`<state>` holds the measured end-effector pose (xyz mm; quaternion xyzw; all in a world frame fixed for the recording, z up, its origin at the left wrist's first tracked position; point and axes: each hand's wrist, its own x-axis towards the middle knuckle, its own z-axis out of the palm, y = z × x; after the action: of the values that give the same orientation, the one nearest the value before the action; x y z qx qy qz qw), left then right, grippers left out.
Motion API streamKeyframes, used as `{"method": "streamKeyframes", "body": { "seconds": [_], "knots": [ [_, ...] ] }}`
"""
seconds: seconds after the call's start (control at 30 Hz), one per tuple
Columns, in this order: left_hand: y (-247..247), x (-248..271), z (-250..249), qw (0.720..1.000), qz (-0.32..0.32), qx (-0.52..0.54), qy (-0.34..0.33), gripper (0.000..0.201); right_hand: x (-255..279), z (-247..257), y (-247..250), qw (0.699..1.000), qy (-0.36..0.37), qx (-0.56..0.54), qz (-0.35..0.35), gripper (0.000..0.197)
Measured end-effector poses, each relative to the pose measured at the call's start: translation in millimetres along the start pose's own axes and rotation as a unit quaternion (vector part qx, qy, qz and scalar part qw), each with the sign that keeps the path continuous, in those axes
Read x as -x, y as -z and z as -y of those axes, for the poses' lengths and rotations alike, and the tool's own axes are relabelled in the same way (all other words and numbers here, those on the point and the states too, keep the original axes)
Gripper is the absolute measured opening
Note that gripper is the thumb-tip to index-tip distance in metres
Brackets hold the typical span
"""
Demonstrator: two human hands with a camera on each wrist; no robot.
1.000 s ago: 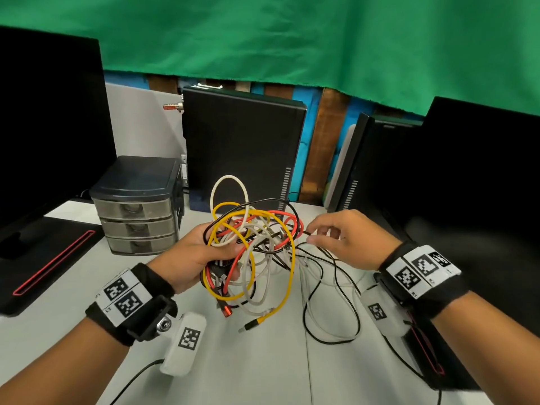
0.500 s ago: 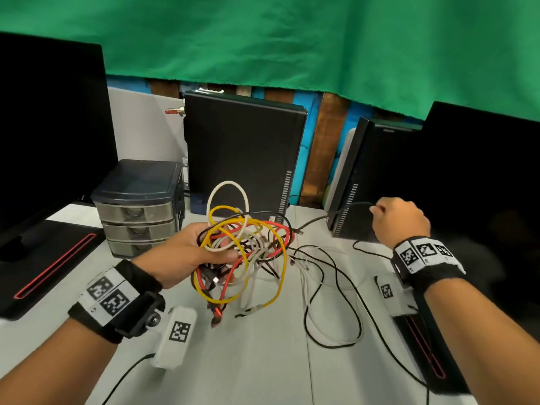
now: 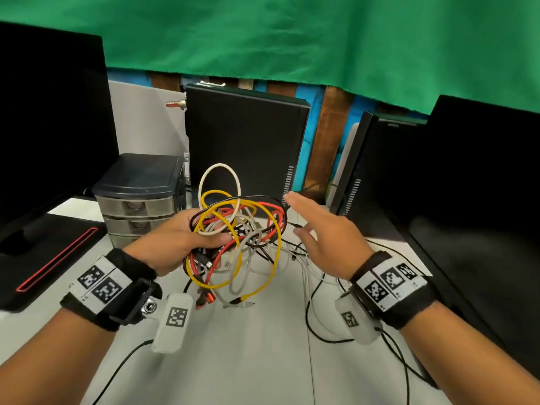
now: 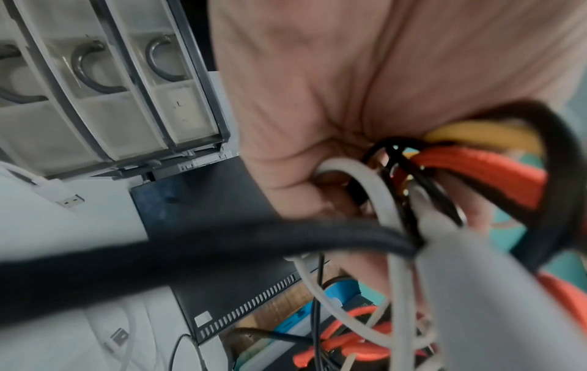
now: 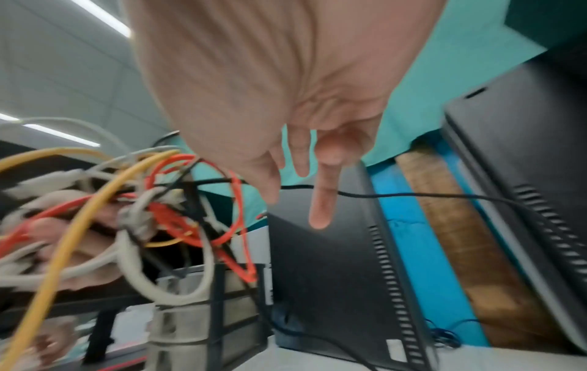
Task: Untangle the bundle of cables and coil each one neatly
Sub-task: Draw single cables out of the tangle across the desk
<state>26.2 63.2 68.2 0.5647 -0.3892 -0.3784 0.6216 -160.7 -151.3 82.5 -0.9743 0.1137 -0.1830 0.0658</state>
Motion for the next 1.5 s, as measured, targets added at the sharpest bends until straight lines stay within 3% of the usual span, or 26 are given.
{"method": "streamKeyframes", "body": {
  "seconds": [0.17,0.27,0.37,0.43,0.57,0.73,0.87,0.97,1.1,1.3,1.37,1.5],
  "knots": [
    [0.4,4.0,-2.3,1.0,0.0,0.003,-0.012,0.088,-6.3,4.5,8.2,0.998,0.056,0.023,-0.018,0.024],
    [0.2,3.4,-3.7,0.999,-0.003,0.02,-0.026,0.085,-1.5,6.9,8.3,0.999,0.041,0.005,-0.015,0.025],
    [-1.4,3.0,-4.2,0.999,0.003,0.031,-0.028,0.087,-1.6,7.9,13.4,0.999,0.008,-0.019,-0.048,0.046],
    [-3.7,2.7,-3.1,0.999,0.011,0.031,-0.031,0.088,-5.3,7.9,16.1,0.999,0.012,-0.04,-0.012,0.045],
    [-4.8,3.5,-3.2,0.999,0.007,0.036,-0.033,0.087,-8.6,8.1,15.0,0.984,-0.002,-0.133,0.118,0.021],
    [-4.7,6.8,-5.0,0.997,0.022,0.073,-0.026,0.084,-4.0,10.6,20.5,0.978,-0.017,-0.163,0.131,0.014],
    [-2.9,2.1,2.3,0.998,0.022,0.054,-0.009,0.074,-5.3,-2.9,27.3,0.999,0.001,-0.013,0.05,0.019],
    [-0.7,1.3,7.2,0.999,0.026,0.031,0.005,0.084,-9.0,-21.6,37.5,0.993,-0.059,0.096,-0.042,0.021],
    [2.8,1.8,5.1,0.999,0.019,0.035,0.004,0.091,-9.7,-56.7,46.3,0.962,-0.216,0.088,-0.143,0.017],
    [-2.3,-1.1,7.0,0.998,0.045,0.043,0.026,0.076,-15.5,-68.0,27.6,0.932,-0.328,0.072,-0.137,0.017],
    [-4.2,-1.4,7.0,0.998,0.032,0.05,0.026,0.078,-16.1,-61.5,22.6,0.934,-0.315,0.091,-0.139,0.019],
    [-5.2,-3.1,6.7,0.996,0.003,0.084,0.015,0.074,-15.4,-40.6,9.9,0.975,-0.166,0.077,-0.128,0.024]
  ]
}}
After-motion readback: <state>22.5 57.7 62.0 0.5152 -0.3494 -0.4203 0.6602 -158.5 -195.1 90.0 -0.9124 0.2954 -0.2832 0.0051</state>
